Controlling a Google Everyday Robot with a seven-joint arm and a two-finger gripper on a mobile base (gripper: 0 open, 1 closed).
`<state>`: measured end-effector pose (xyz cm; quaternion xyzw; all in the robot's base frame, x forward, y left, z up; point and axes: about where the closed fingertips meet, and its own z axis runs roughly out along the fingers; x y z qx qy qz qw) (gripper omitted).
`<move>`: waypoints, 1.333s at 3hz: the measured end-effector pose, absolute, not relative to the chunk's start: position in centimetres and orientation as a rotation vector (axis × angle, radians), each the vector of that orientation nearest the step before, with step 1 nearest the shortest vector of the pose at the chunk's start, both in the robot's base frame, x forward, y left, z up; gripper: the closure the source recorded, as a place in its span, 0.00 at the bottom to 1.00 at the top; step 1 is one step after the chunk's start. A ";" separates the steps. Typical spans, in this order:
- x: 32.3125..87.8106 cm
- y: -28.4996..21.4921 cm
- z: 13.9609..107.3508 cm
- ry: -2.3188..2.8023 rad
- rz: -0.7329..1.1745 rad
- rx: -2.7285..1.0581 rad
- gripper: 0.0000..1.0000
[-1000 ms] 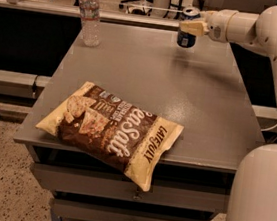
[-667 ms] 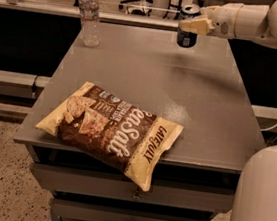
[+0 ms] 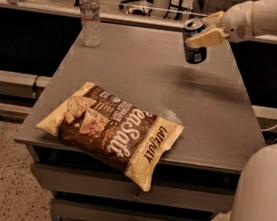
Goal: Knock pepsi can over
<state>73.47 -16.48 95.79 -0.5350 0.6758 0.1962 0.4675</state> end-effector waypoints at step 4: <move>68.6 -18.3 90.5 1.659 -0.030 -2.102 0.96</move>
Offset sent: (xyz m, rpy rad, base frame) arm -0.0703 -0.0481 -0.0014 -0.5933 -0.0668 0.2021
